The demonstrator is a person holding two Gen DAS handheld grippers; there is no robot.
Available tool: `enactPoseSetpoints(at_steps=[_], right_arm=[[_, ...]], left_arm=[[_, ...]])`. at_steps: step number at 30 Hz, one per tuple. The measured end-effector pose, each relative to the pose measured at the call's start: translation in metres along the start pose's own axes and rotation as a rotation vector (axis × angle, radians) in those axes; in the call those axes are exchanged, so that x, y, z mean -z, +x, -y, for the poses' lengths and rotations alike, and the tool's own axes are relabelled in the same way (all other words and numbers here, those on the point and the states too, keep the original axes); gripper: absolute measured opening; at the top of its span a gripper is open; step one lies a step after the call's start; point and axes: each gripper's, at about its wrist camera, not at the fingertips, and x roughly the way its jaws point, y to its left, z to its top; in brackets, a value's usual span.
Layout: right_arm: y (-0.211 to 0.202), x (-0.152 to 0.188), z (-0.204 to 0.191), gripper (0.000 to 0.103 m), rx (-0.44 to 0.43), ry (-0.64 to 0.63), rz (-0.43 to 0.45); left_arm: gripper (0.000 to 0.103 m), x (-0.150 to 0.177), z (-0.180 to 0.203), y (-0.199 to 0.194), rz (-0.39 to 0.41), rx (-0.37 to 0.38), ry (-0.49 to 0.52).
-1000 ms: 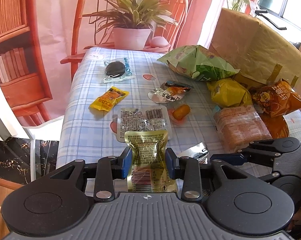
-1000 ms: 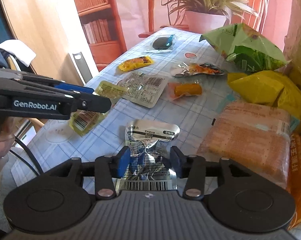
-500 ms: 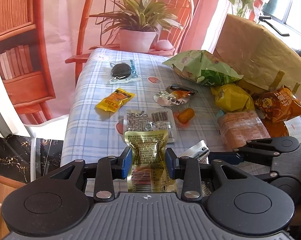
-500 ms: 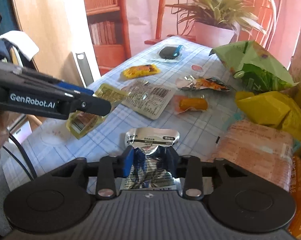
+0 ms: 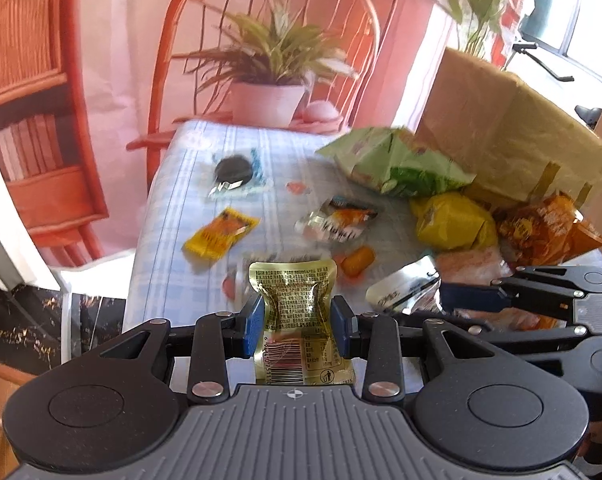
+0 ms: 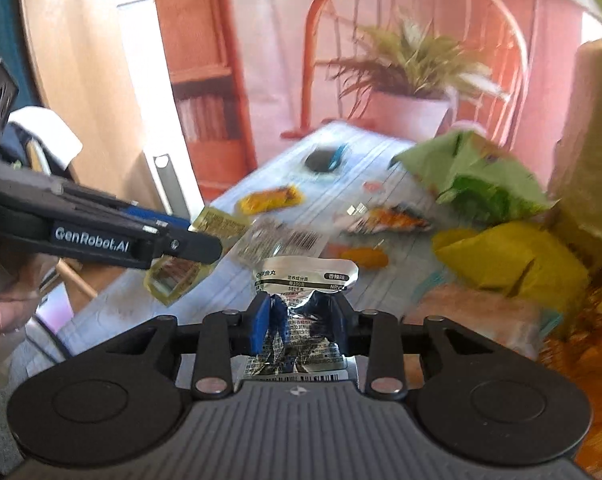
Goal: Organize snacks
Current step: 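Carry both held packets up and over the cardboard box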
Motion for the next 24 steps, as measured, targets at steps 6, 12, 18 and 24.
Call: enactPoseSetpoints(at_steps=[6, 12, 18, 24], right_arm=[[-0.034, -0.024, 0.022, 0.034, 0.045, 0.016, 0.122], [-0.078, -0.053, 0.056, 0.034, 0.116, 0.007, 0.244], [-0.121, -0.072, 0.099, 0.034, 0.192, 0.026, 0.312], [-0.161, -0.081, 0.143, 0.034, 0.27, 0.054, 0.344]], left_arm=[[0.038, -0.033, 0.02, -0.01, 0.067, 0.017, 0.036], [0.038, -0.075, 0.056, -0.021, 0.154, 0.063, 0.079], [0.038, -0.106, 0.103, -0.021, 0.213, 0.102, 0.124], [0.038, -0.136, 0.15, -0.016, 0.251, 0.146, 0.166]])
